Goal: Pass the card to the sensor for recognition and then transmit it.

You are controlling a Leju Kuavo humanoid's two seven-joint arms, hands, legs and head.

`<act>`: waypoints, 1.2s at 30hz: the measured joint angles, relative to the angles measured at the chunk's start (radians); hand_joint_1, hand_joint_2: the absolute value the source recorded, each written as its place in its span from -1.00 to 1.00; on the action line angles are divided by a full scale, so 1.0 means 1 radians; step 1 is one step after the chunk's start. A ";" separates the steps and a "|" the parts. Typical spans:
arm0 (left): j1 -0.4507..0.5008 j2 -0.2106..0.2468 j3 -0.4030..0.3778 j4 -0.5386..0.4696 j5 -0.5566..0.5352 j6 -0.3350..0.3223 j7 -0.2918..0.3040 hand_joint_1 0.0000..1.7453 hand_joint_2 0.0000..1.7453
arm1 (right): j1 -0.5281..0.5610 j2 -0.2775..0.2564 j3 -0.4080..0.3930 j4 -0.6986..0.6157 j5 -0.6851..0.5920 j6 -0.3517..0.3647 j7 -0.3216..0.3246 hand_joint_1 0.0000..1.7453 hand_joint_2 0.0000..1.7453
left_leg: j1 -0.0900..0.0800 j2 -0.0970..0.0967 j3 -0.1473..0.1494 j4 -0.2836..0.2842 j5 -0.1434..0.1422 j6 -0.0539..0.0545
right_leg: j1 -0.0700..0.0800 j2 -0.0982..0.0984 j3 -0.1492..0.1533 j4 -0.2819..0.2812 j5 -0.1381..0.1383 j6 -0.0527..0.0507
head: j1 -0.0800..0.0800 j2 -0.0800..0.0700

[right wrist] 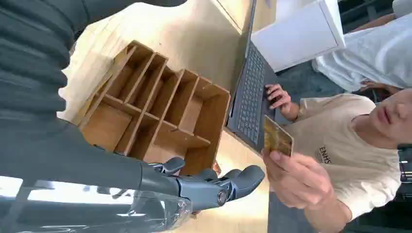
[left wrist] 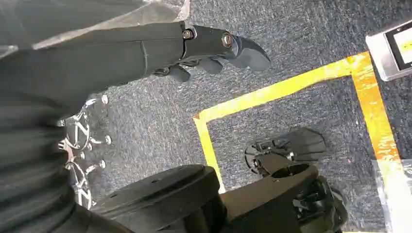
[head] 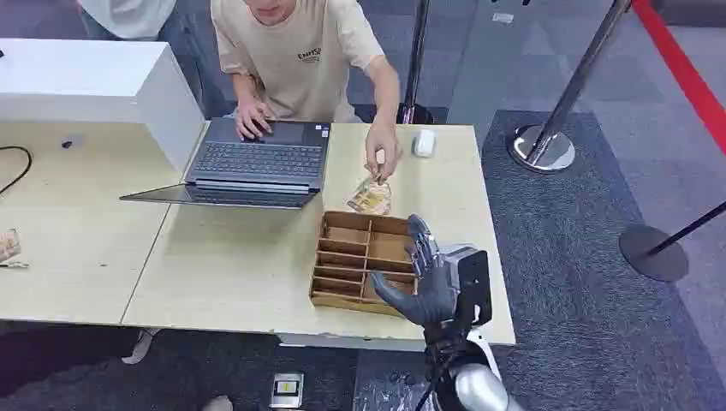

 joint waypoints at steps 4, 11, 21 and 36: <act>0.000 0.000 0.000 0.000 0.000 0.000 0.000 -1.00 1.00 | 0.000 0.002 0.000 0.000 0.008 -0.002 -0.004 -1.00 1.00 | 0.000 0.000 0.000 0.000 0.000 0.000 | 0.000 0.000 0.000 0.000 0.000 0.000 | 0.000 0.000; 0.000 0.000 0.000 0.000 0.002 0.000 0.004 -1.00 1.00 | -0.010 0.005 -0.003 -0.005 0.022 0.012 0.007 -1.00 1.00 | 0.000 0.000 0.000 0.000 0.000 0.000 | 0.000 0.000 0.000 0.000 0.000 0.000 | 0.000 0.000; 0.000 0.000 0.000 0.000 0.003 -0.002 0.005 -1.00 1.00 | -0.035 -0.001 -0.011 -0.051 0.142 -0.001 0.087 -1.00 1.00 | 0.000 0.000 0.001 0.000 0.000 0.000 | 0.000 0.000 0.001 0.000 0.000 0.000 | 0.000 0.000; 0.000 0.000 -0.005 0.000 -0.005 -0.010 0.018 -1.00 1.00 | -0.093 0.006 -0.056 -0.083 1.219 -0.160 0.279 -1.00 1.00 | 0.000 0.000 0.002 0.000 0.000 0.000 | 0.000 0.001 0.002 0.000 0.000 0.000 | 0.000 0.000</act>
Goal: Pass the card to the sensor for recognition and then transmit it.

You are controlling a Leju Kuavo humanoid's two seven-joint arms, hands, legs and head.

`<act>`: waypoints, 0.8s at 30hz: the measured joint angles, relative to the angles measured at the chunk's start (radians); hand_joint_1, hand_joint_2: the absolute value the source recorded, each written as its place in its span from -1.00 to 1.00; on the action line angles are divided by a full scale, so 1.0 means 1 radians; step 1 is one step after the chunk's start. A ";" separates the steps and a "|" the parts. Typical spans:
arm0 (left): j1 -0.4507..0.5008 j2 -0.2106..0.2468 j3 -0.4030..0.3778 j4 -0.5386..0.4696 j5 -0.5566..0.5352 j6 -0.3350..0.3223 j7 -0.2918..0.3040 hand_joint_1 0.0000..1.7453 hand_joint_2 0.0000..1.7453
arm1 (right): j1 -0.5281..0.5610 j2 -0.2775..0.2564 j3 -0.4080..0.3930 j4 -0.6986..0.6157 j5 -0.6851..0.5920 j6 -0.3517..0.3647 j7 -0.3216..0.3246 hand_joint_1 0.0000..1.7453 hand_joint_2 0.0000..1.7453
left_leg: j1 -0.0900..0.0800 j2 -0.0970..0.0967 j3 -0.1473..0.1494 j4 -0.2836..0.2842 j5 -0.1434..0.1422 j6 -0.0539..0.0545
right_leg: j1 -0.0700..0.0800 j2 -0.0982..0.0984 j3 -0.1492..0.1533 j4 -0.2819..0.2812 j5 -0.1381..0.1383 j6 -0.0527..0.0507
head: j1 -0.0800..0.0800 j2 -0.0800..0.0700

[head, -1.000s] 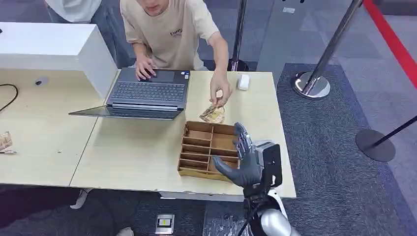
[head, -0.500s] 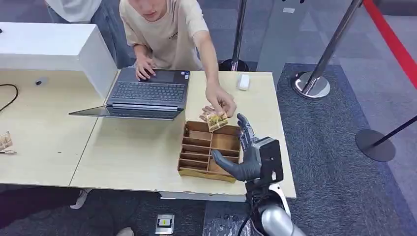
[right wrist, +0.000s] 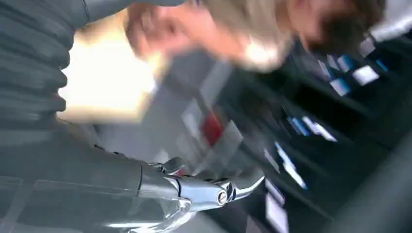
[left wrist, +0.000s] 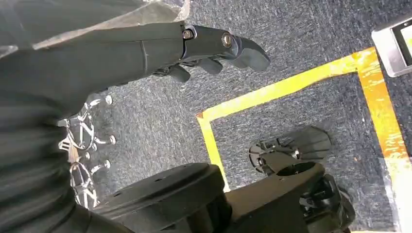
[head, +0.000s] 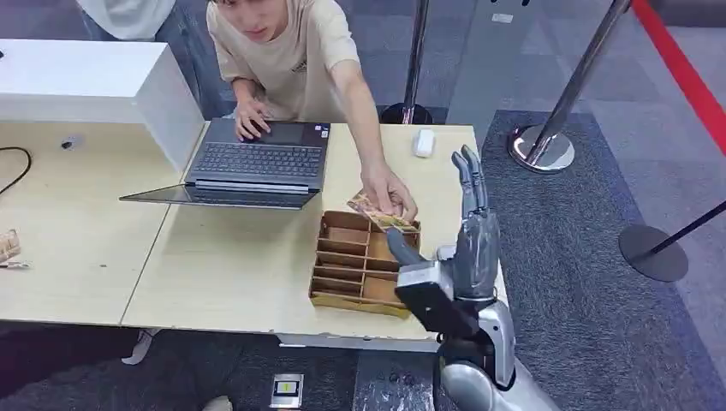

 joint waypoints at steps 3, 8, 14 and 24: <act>-0.001 0.000 -0.001 0.000 -0.002 0.000 0.000 -1.00 1.00 | 0.005 0.008 -0.018 0.000 0.082 -0.001 -0.009 -1.00 1.00 | 0.000 0.000 0.000 0.000 0.000 0.000 | 0.000 0.000 0.000 0.000 0.000 0.000 | 0.000 0.000; -0.001 0.000 -0.001 0.000 -0.004 0.000 -0.001 -1.00 1.00 | 0.004 0.010 -0.026 0.000 0.150 -0.002 0.000 -1.00 1.00 | 0.000 0.000 0.000 0.000 0.000 0.000 | 0.000 0.000 0.000 0.000 0.000 0.000 | 0.000 0.000; -0.001 -0.001 -0.006 0.000 -0.004 0.000 -0.005 -1.00 1.00 | 0.004 0.008 -0.023 0.002 0.174 -0.002 0.011 -1.00 1.00 | 0.000 0.000 0.000 0.000 0.000 0.000 | 0.000 0.000 0.000 0.000 0.000 0.000 | 0.000 0.000; -0.007 -0.002 -0.016 0.000 -0.001 0.000 -0.005 -1.00 1.00 | -0.016 -0.008 0.007 0.038 0.054 0.021 0.043 1.00 1.00 | 0.000 0.000 0.000 0.000 0.000 0.000 | 0.000 0.000 0.000 0.000 0.000 0.000 | 0.000 0.000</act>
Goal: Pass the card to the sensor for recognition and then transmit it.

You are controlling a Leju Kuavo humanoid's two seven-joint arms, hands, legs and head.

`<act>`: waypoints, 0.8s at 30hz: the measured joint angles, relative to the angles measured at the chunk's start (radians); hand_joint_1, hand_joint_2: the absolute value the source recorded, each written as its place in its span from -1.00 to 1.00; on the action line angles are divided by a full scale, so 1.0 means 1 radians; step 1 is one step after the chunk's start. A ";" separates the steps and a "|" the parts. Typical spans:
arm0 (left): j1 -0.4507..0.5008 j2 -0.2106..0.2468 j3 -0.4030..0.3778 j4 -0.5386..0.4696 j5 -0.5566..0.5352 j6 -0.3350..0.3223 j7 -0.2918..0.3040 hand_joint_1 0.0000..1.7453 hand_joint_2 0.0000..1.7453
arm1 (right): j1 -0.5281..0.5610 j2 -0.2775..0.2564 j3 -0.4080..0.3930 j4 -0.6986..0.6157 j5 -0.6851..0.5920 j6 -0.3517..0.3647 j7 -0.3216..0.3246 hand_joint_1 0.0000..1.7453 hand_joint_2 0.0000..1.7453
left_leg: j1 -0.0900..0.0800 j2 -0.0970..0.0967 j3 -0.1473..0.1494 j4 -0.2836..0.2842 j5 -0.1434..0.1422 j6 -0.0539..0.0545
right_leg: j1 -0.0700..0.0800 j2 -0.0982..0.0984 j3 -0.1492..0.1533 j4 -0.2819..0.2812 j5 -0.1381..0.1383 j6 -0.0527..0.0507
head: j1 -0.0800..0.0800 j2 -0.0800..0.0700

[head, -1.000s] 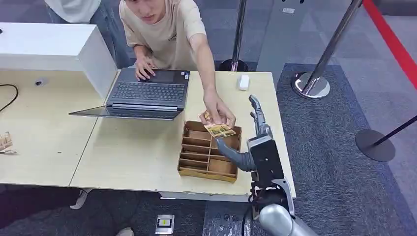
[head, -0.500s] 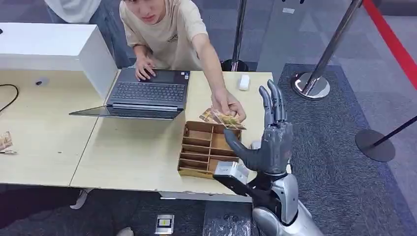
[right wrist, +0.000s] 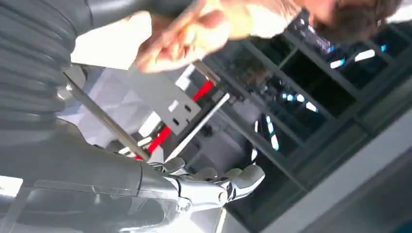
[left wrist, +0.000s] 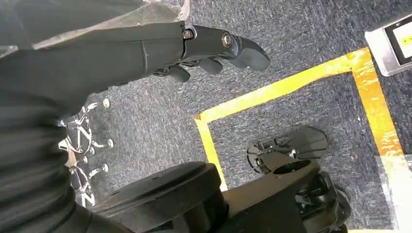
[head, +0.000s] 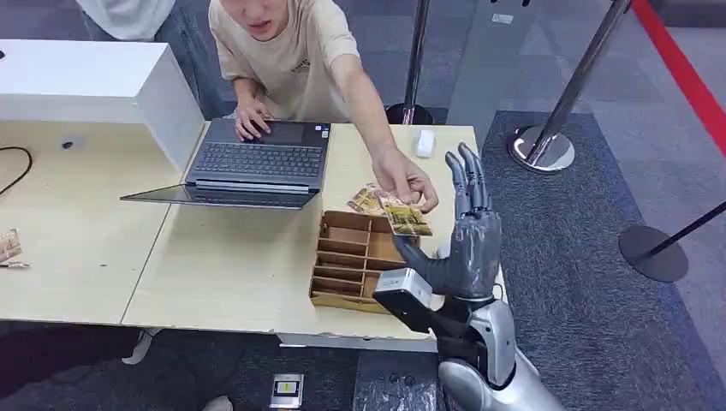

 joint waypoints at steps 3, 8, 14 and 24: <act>0.000 0.000 -0.001 0.000 0.000 0.000 0.000 -1.00 1.00 | -0.007 -0.007 0.011 0.008 -0.020 0.012 0.006 1.00 1.00 | 0.000 0.000 0.000 0.000 0.000 0.000 | 0.000 0.000 0.000 0.000 0.000 0.000 | 0.000 0.000; -0.002 0.000 -0.002 0.000 0.000 0.000 -0.002 -1.00 1.00 | -0.017 -0.018 0.035 0.021 -0.038 0.025 0.007 1.00 1.00 | 0.000 0.000 0.000 0.000 0.000 0.000 | 0.000 0.000 0.000 0.000 0.000 0.000 | 0.000 0.000; -0.003 0.000 -0.002 0.000 0.002 0.000 -0.002 -1.00 1.00 | -0.026 -0.027 0.054 0.029 -0.052 0.021 0.008 1.00 1.00 | 0.000 0.000 0.000 0.000 0.000 0.000 | 0.000 0.000 0.000 0.000 0.000 0.000 | 0.000 0.000; -0.003 -0.001 -0.002 0.000 0.003 0.008 -0.003 -1.00 1.00 | -0.034 -0.034 0.079 0.048 -0.164 -0.010 -0.003 1.00 1.00 | 0.000 0.000 0.000 0.000 0.000 0.000 | 0.000 0.000 0.000 0.000 0.000 0.000 | 0.000 0.000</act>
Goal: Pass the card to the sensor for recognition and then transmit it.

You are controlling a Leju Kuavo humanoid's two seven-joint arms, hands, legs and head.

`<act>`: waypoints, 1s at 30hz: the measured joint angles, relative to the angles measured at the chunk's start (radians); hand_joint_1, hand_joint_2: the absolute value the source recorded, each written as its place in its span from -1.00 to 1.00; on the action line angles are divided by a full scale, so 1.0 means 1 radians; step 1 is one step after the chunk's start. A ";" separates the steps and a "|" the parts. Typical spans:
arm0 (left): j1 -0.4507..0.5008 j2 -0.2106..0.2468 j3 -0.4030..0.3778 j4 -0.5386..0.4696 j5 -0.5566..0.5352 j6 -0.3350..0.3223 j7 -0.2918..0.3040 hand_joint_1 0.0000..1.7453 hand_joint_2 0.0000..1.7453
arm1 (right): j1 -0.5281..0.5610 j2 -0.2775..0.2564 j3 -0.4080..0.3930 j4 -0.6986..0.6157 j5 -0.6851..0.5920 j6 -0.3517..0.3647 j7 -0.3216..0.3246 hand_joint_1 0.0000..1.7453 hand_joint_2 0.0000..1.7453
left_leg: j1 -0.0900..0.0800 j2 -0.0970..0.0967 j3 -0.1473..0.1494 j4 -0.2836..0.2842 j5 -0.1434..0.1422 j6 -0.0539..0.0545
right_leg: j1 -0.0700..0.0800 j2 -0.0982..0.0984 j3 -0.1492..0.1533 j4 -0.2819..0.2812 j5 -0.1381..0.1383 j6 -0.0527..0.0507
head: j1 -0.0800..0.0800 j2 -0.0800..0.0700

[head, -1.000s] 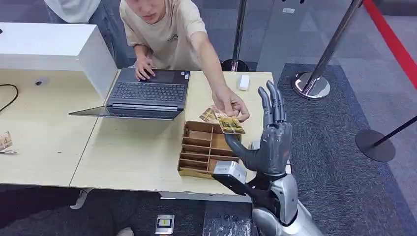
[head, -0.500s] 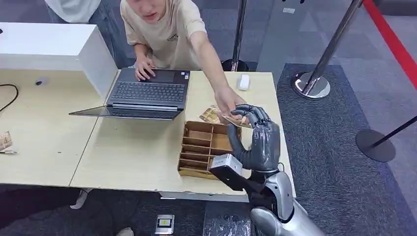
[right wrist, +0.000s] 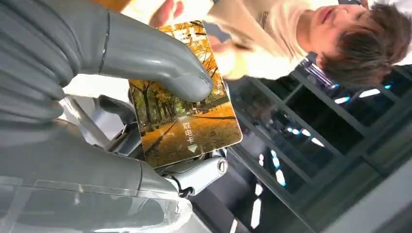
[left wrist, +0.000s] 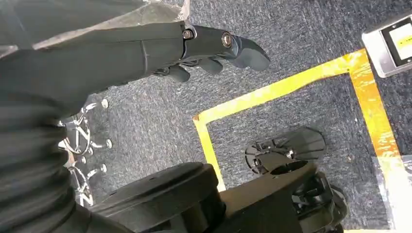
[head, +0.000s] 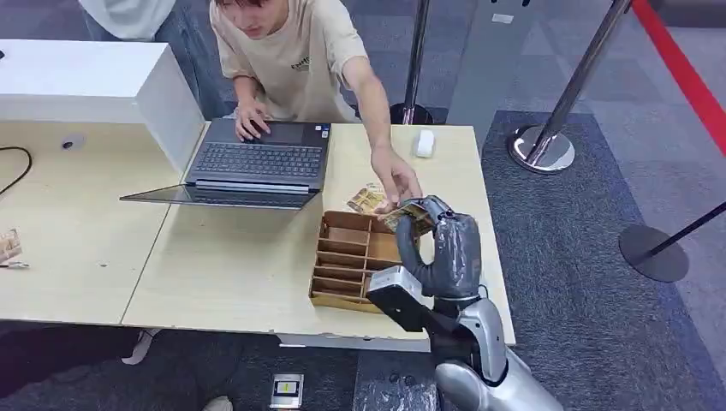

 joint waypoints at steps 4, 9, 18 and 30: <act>0.001 -0.003 0.000 0.000 0.005 0.005 -0.003 -1.00 1.00 | 0.003 -0.008 -0.006 0.024 -0.126 -0.007 -0.026 1.00 1.00 | 0.000 0.000 0.000 0.000 0.000 0.000 | 0.000 0.000 0.000 0.000 0.000 0.000 | 0.000 0.000; 0.003 -0.003 0.000 0.000 0.010 0.005 -0.004 -1.00 1.00 | 0.013 -0.028 -0.032 0.095 -0.235 -0.005 -0.064 1.00 1.00 | 0.000 0.000 0.000 0.000 0.000 0.000 | 0.000 0.000 0.000 0.000 0.000 0.000 | 0.000 0.000; 0.003 -0.004 0.000 0.000 0.015 0.006 -0.004 -1.00 1.00 | 0.019 -0.048 -0.067 0.302 -0.301 -0.002 -0.115 1.00 1.00 | 0.000 0.000 0.000 0.000 0.000 0.000 | 0.000 0.000 0.000 0.000 0.000 0.000 | 0.000 0.000; 0.004 -0.007 0.000 0.000 0.021 0.006 0.000 -1.00 1.00 | 0.018 -0.058 -0.085 0.558 -0.352 -0.007 -0.138 1.00 1.00 | 0.000 0.000 0.000 0.000 0.000 0.000 | 0.000 0.000 0.000 0.000 0.000 0.000 | 0.000 0.000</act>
